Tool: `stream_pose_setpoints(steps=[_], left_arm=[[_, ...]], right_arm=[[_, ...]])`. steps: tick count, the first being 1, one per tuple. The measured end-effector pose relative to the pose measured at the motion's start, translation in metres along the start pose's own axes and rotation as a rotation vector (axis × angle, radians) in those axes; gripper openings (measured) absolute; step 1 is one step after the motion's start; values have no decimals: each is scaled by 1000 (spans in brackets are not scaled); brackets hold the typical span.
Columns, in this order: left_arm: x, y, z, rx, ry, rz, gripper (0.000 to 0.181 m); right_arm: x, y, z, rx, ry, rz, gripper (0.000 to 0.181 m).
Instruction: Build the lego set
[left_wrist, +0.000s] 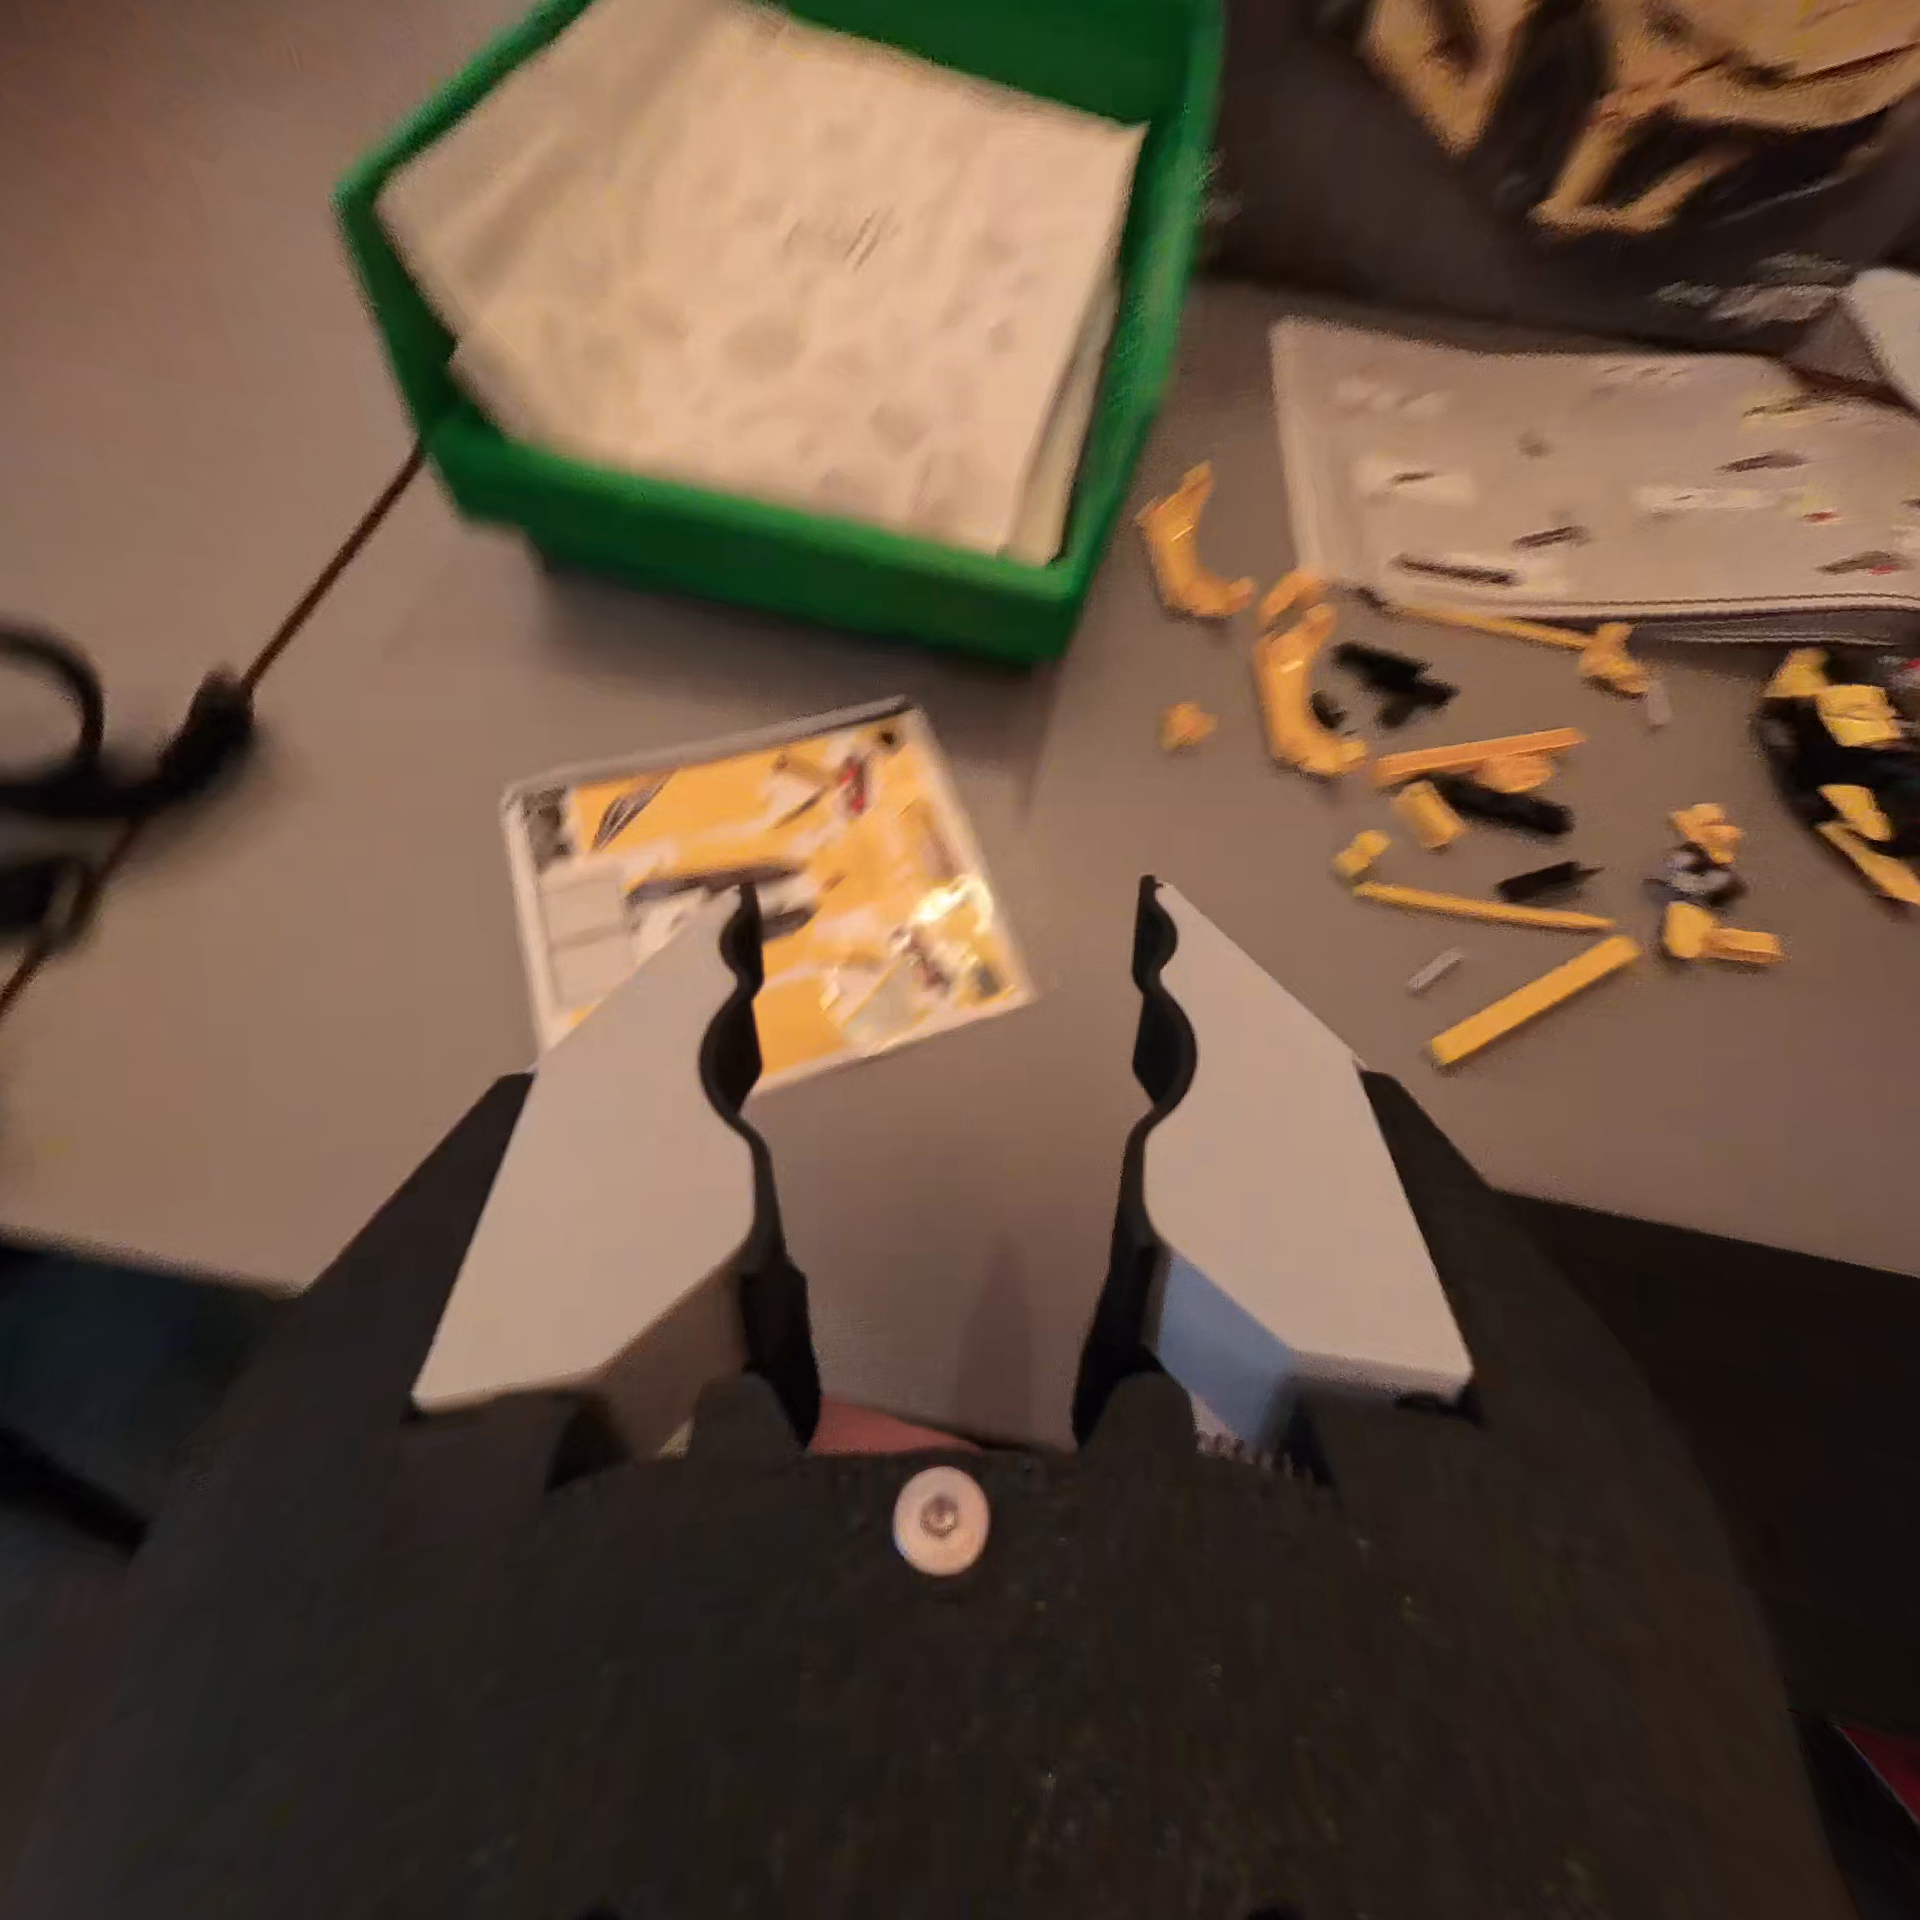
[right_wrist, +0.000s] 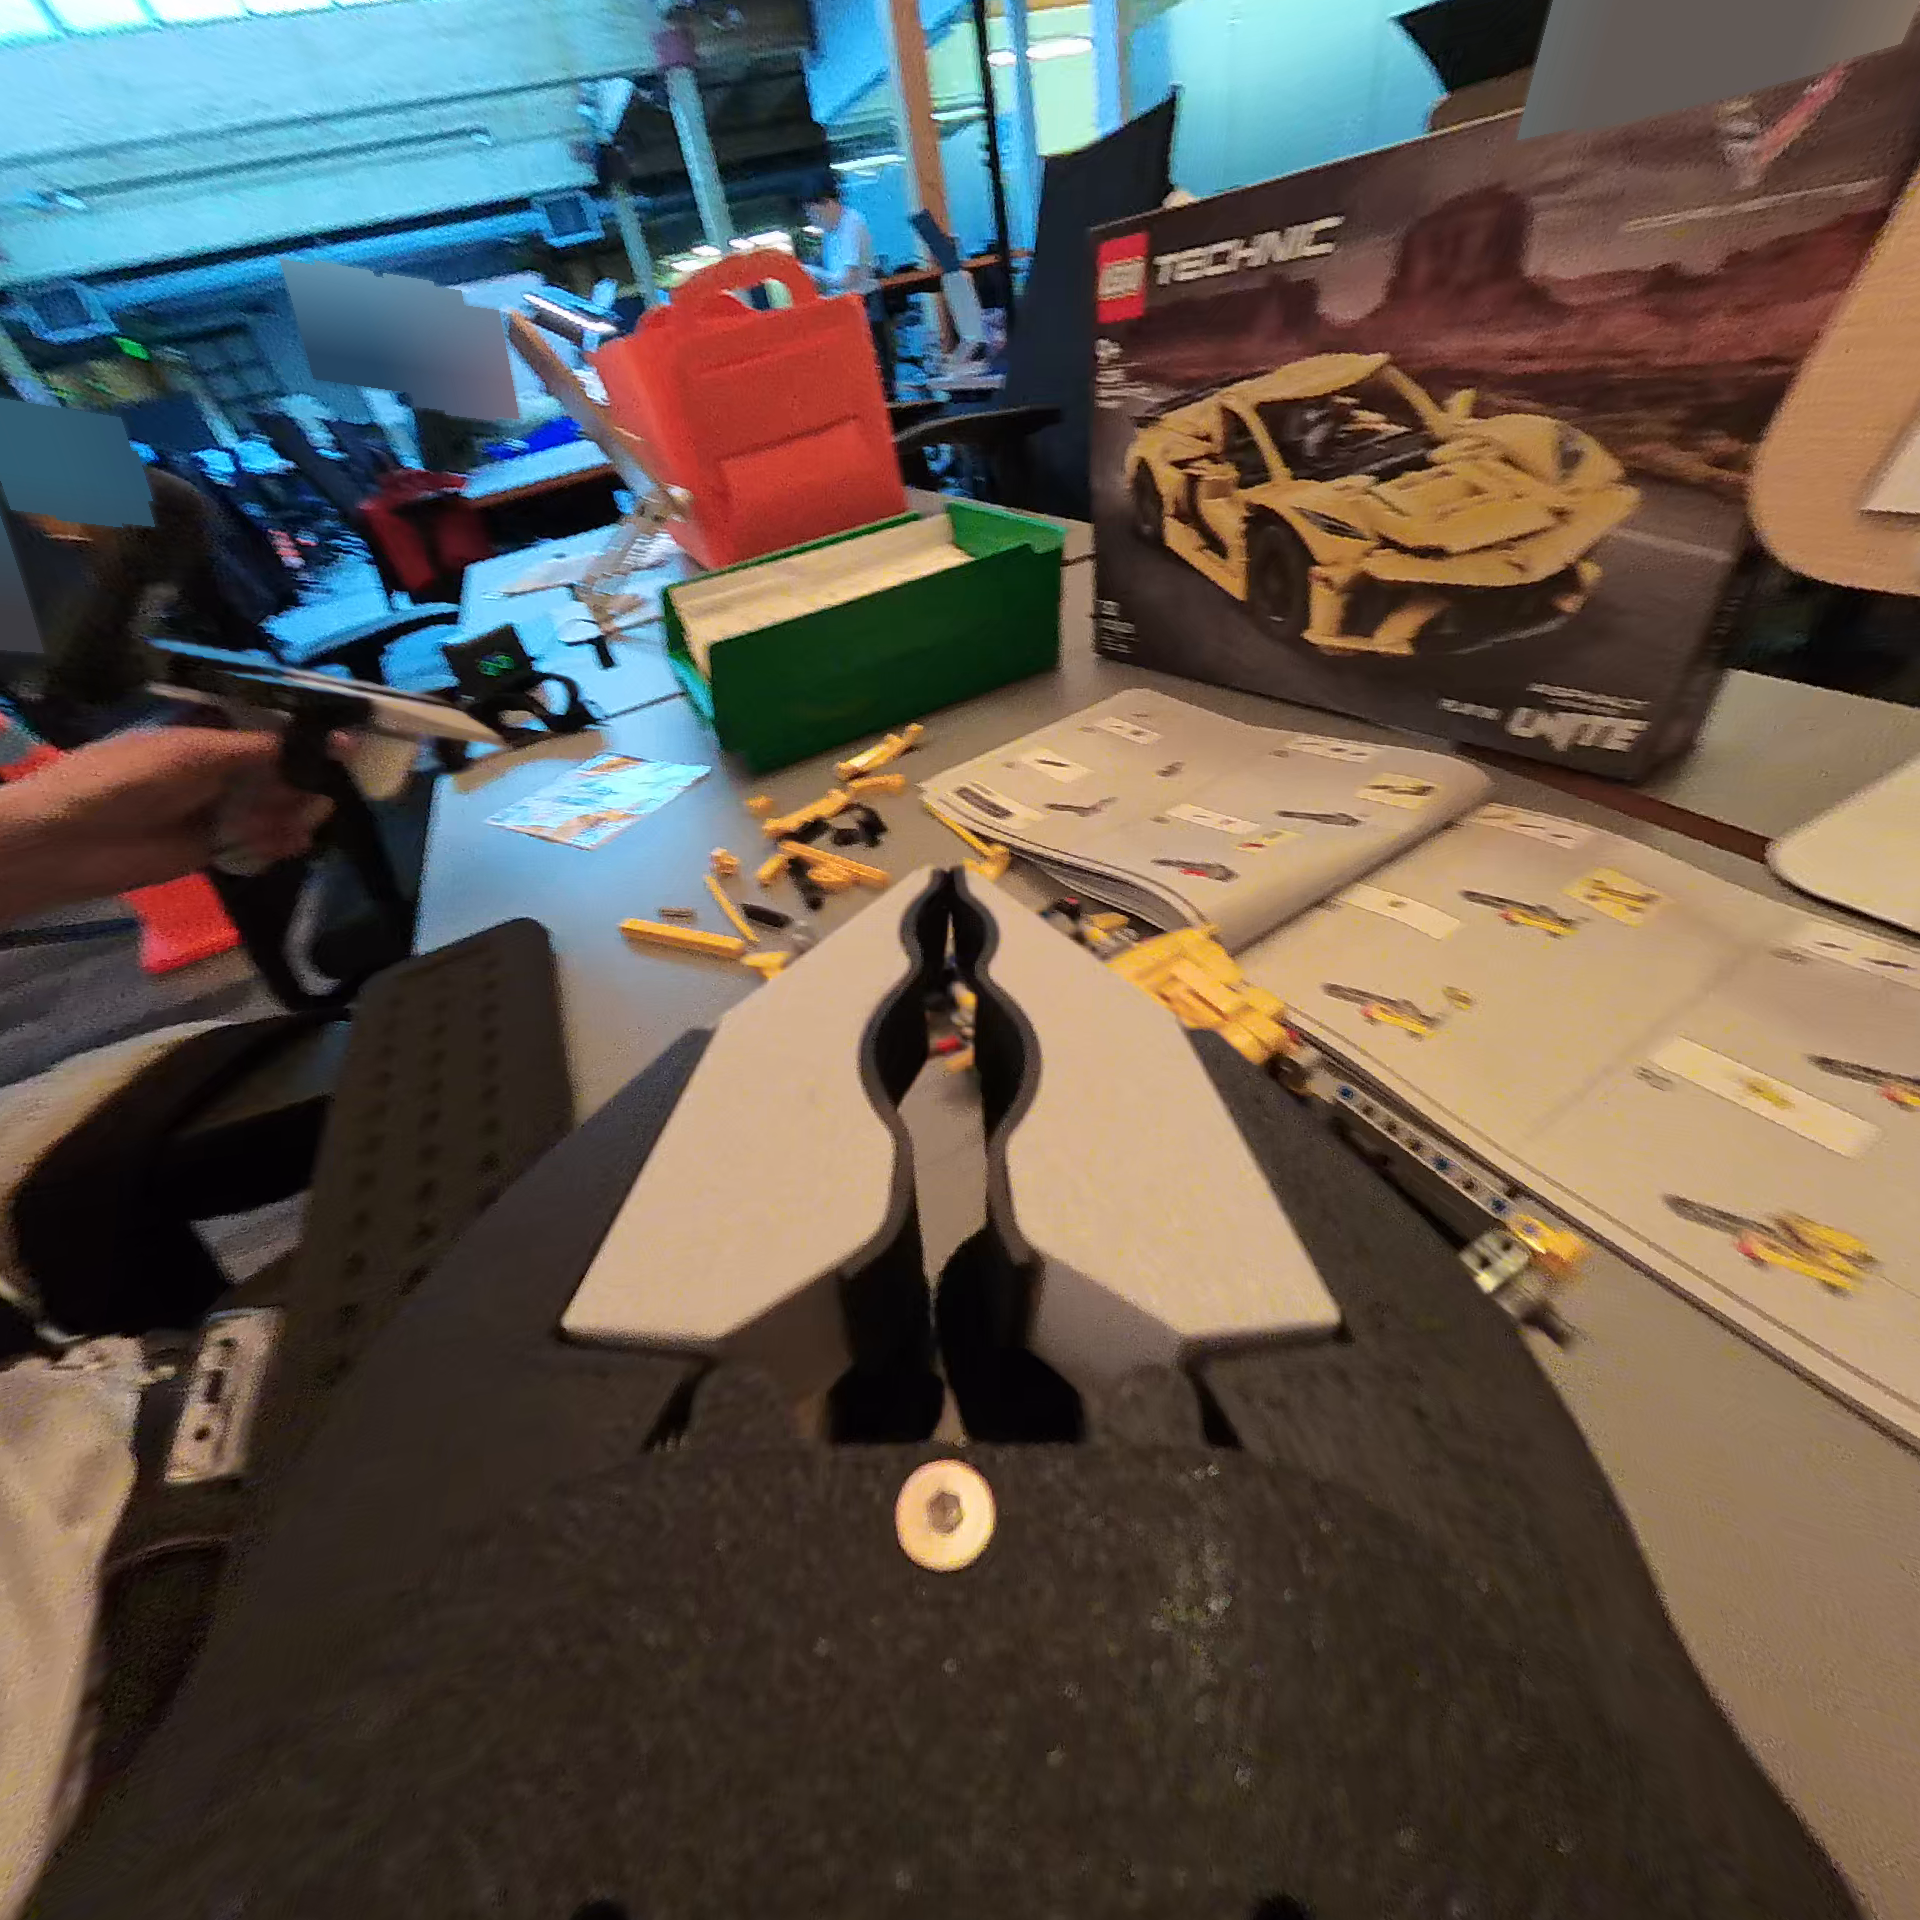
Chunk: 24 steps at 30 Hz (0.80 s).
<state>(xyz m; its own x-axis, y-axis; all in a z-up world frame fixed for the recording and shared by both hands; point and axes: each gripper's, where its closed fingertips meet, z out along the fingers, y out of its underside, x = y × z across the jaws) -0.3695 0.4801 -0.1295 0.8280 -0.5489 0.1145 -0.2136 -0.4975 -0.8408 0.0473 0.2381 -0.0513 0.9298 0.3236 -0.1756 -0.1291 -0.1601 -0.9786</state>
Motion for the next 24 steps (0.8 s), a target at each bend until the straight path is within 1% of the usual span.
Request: stream_pose_setpoints(steps=[1,3,5,8,9,11,14,16,18,20,22,24], left_arm=[[20,-11,1,47,30,56,72],[75,-25,5,128,141,170,71],[134,-33,10,195,245,277,71],[231,-35,16,262,459,377,71],[262,-32,19,257,540,385,71],[319,-21,24,205,697,379,71],[388,-5,29,111,878,348,71],[421,6,34,59,944,367,71],[443,14,37,34,986,384,71],[455,18,40,23,1015,367,70],[465,24,42,0,1064,334,70],[472,27,46,-15,1094,298,68]], right_arm=[[6,3,-5,-8,39,-10,0],[15,9,-16,-20,113,-41,0],[20,16,-28,-37,182,-93,0],[28,27,-48,-64,300,-181,0],[32,28,-56,-56,344,-194,0],[39,26,-69,-11,413,-205,0],[56,26,-82,-15,541,-300,0],[64,21,-88,26,614,-330,0],[68,20,-92,65,653,-353,0],[82,26,-102,14,749,-377,0],[85,24,-108,12,790,-422,0],[88,22,-109,-3,834,-515,0]])
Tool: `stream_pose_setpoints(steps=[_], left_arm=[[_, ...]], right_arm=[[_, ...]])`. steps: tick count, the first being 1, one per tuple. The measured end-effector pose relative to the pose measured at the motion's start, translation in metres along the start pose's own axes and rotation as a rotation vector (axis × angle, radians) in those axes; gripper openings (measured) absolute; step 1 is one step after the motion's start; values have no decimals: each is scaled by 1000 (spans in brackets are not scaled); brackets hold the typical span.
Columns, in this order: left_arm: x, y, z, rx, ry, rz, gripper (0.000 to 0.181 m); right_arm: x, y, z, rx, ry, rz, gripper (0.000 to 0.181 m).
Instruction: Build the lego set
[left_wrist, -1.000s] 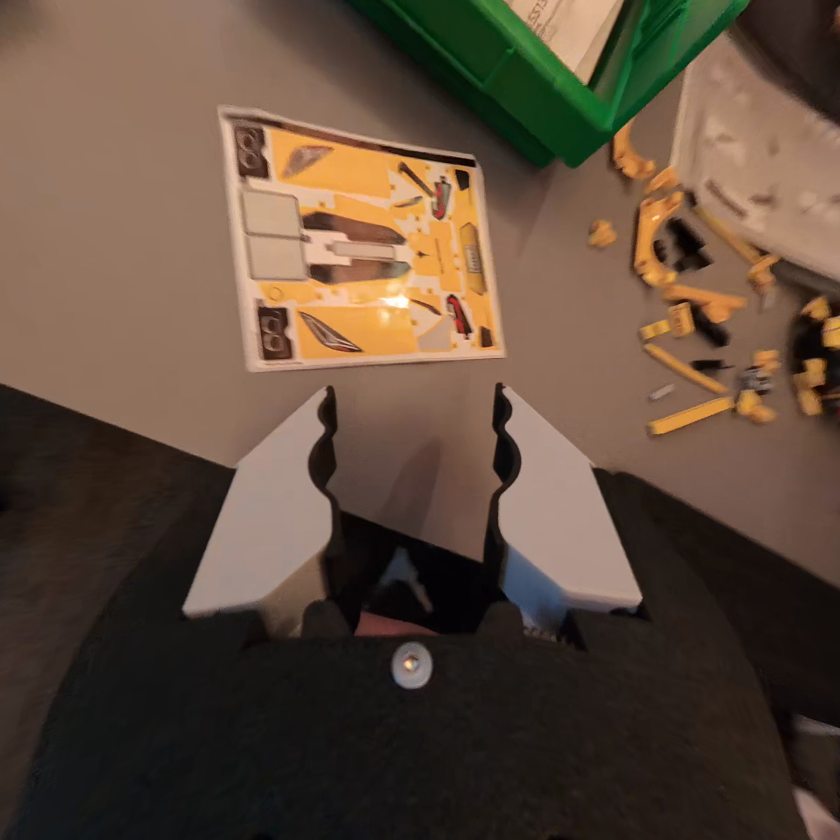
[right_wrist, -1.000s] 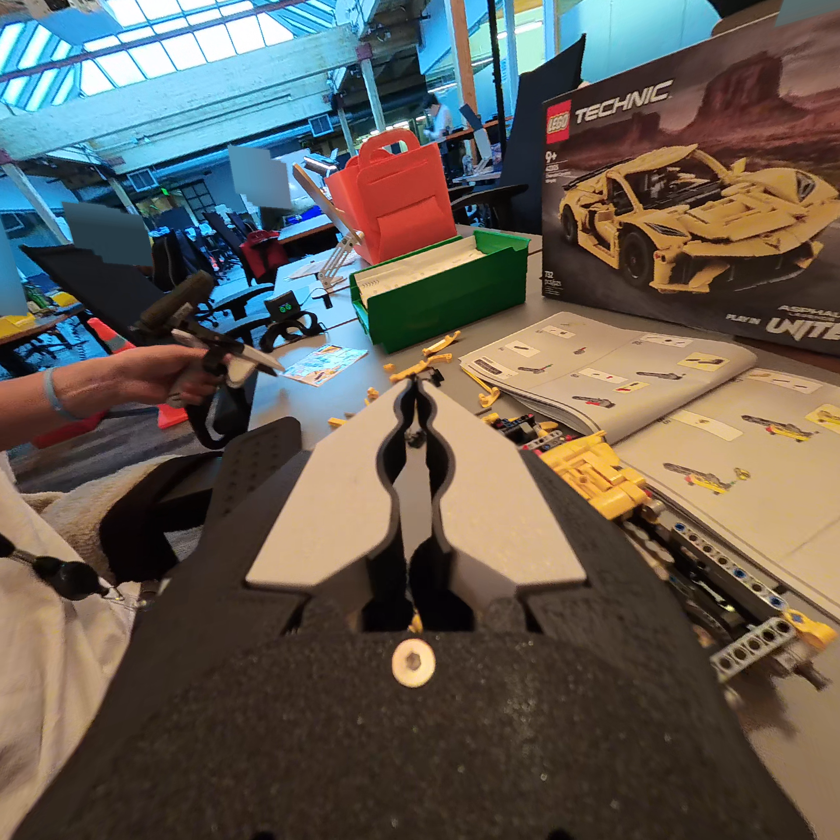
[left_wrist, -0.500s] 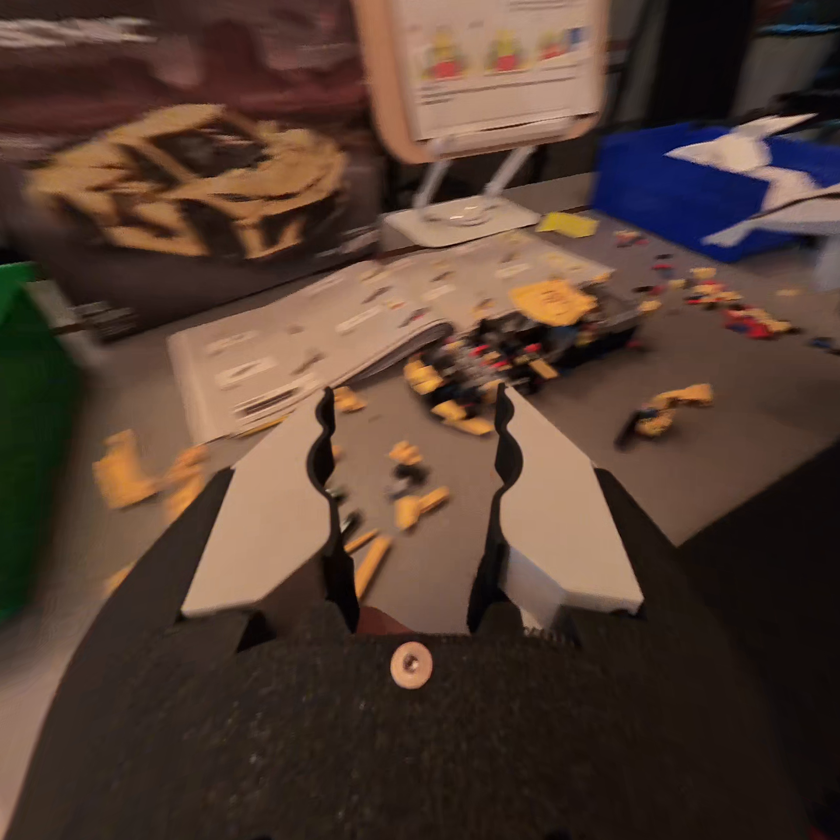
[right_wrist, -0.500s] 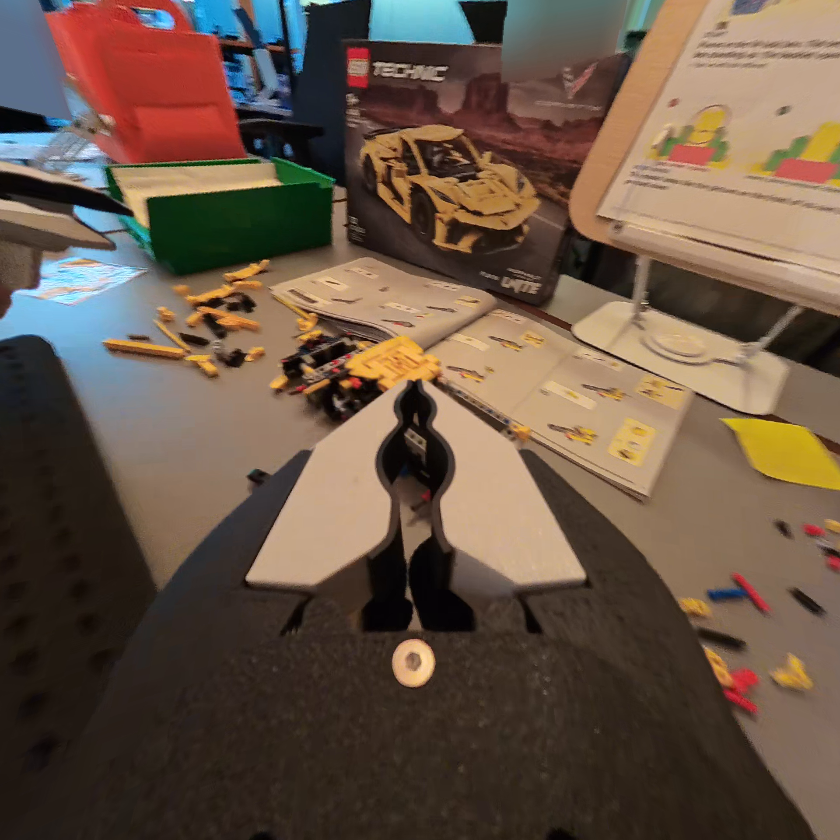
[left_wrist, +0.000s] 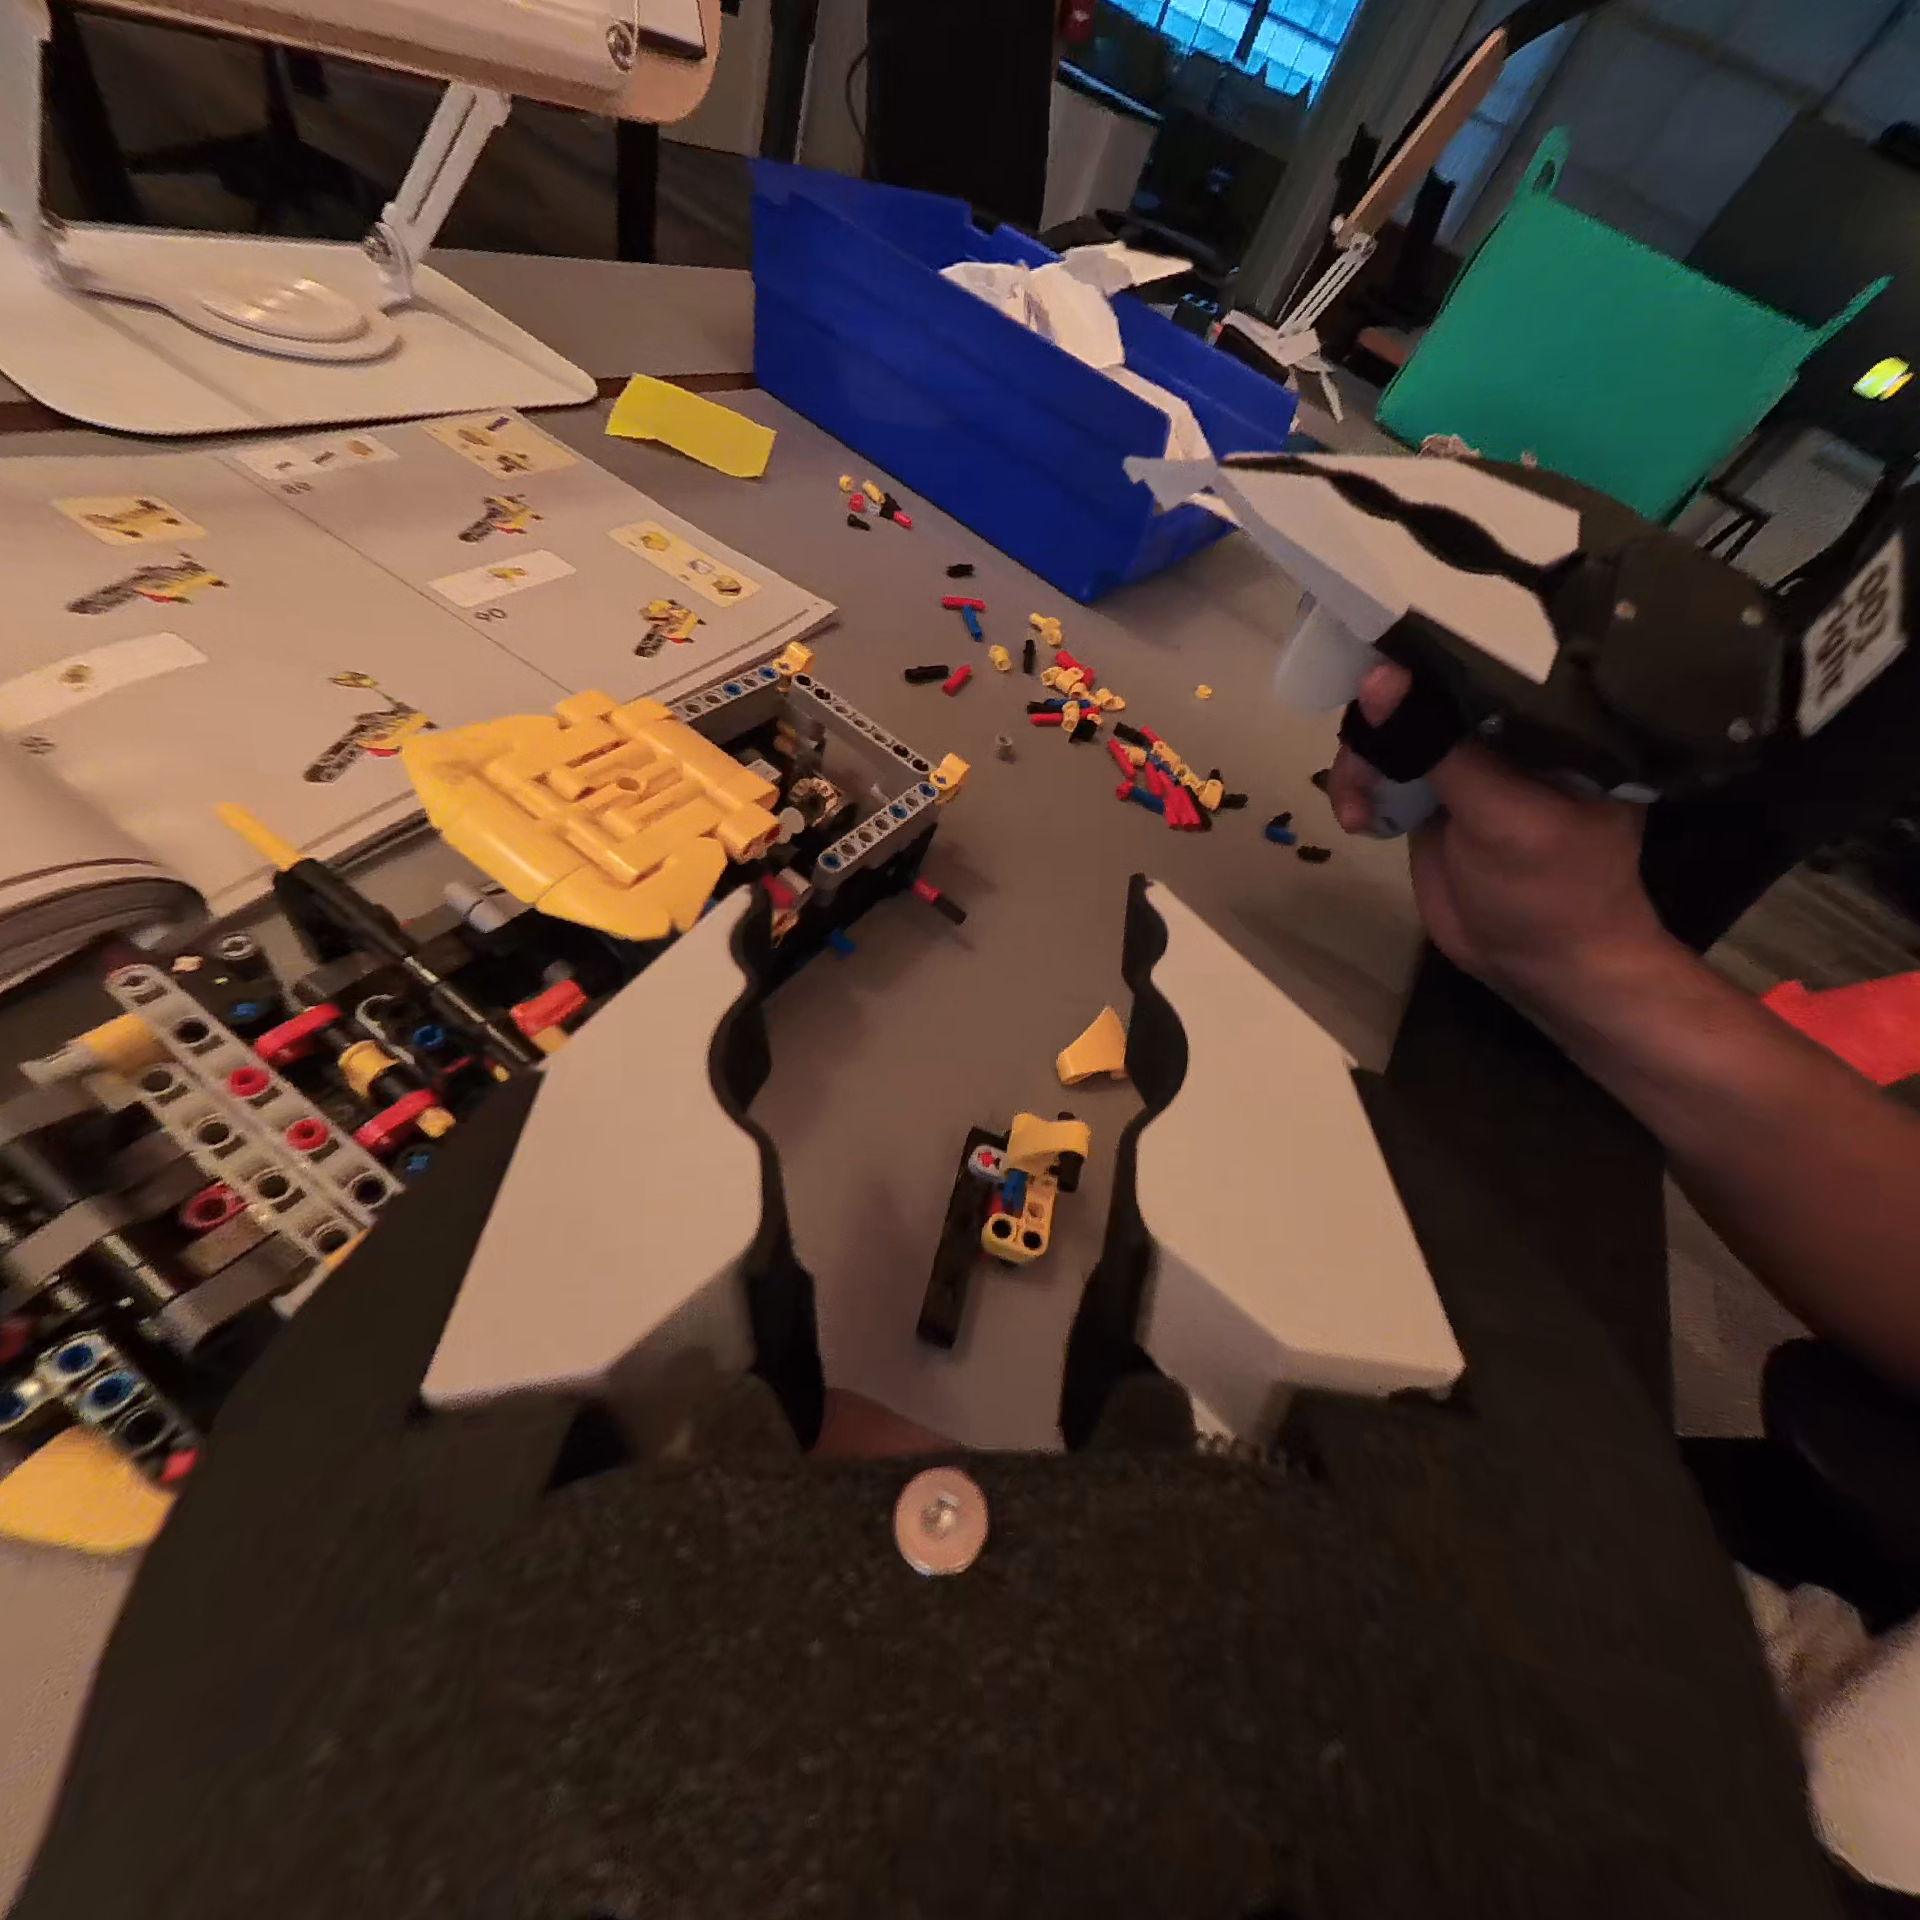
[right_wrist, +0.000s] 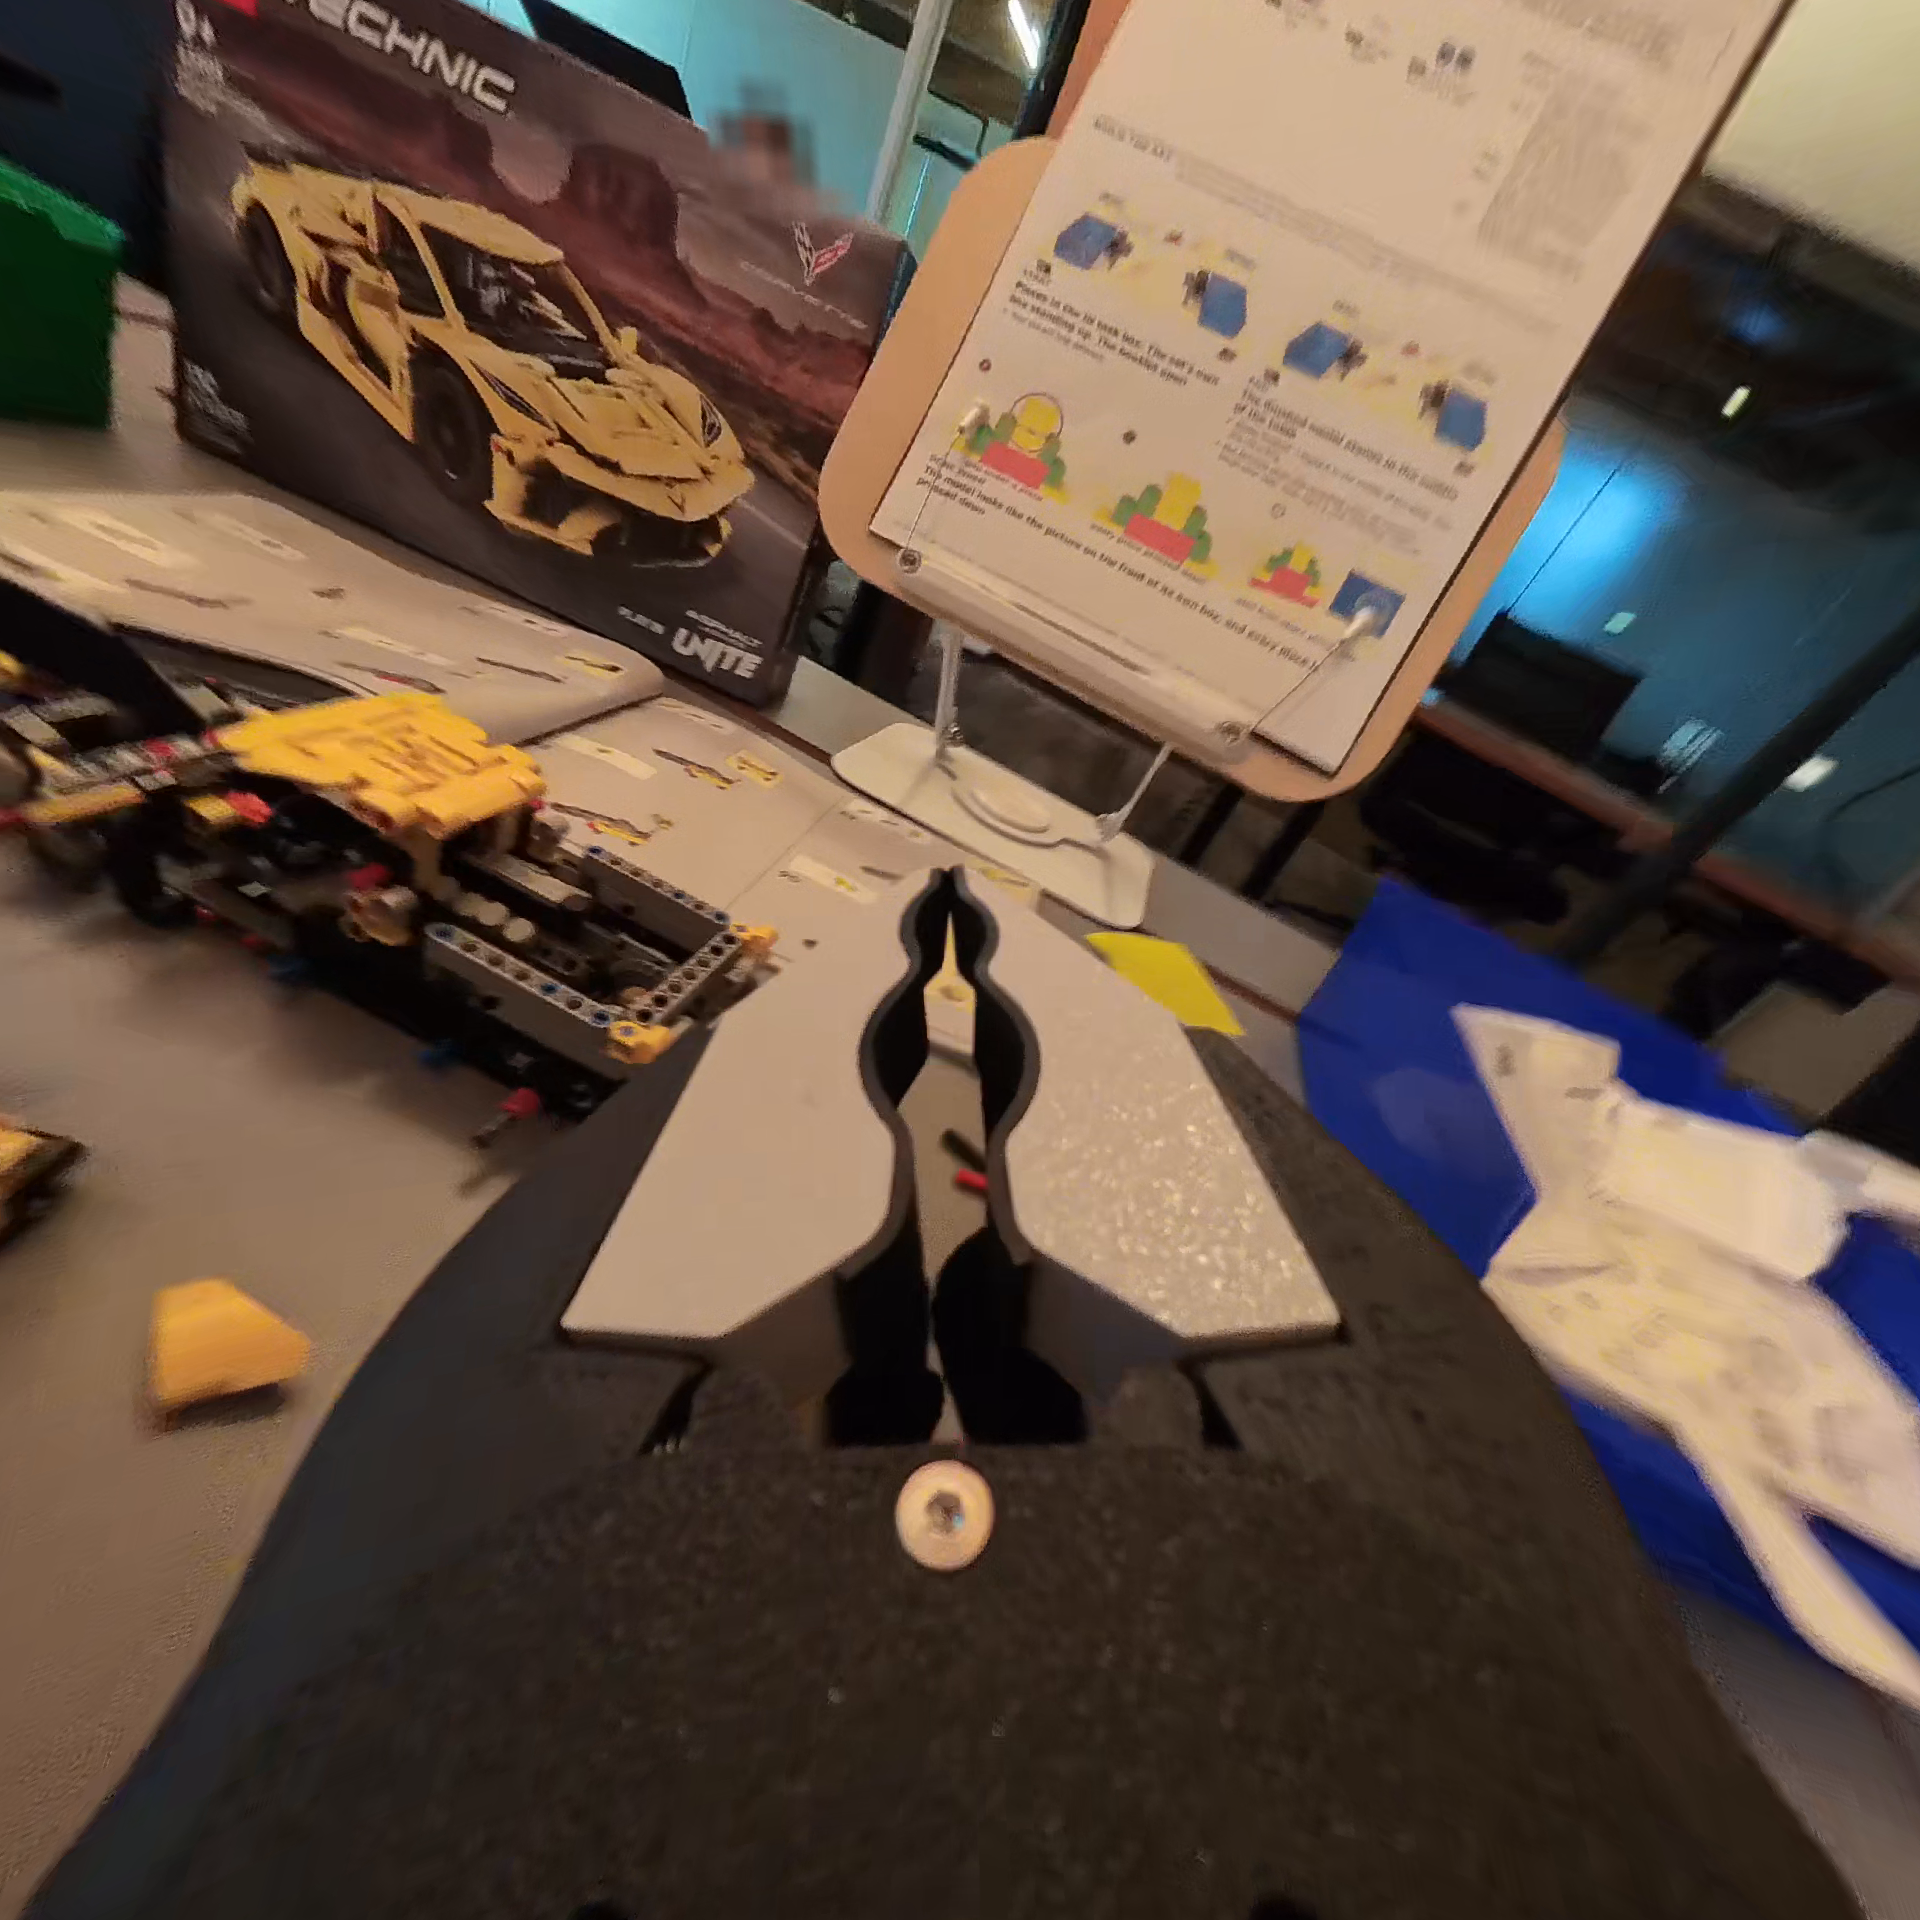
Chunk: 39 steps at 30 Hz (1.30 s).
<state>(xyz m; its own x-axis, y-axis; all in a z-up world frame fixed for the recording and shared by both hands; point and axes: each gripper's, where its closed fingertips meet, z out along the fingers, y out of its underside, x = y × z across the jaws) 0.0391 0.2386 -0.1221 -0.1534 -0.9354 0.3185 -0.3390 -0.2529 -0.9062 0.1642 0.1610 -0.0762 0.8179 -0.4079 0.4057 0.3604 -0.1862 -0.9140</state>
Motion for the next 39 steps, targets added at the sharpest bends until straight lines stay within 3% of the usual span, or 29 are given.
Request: stream_pose_setpoints(steps=[4,8,18,30,39], left_arm=[[4,-1,11,-19,81,-30,64],[1,0,18,-87,100,72,63],[-1,4,27,-151,175,88,60],[9,5,25,-184,213,140,58],[27,25,25,-298,292,185,58]], right_arm=[[-3,-1,4,30,54,-202,0],[-9,-10,2,99,110,-381,0],[-21,-5,7,77,101,-512,0],[-28,-6,6,102,38,-428,0],[-22,-7,4,113,30,-344,0]])
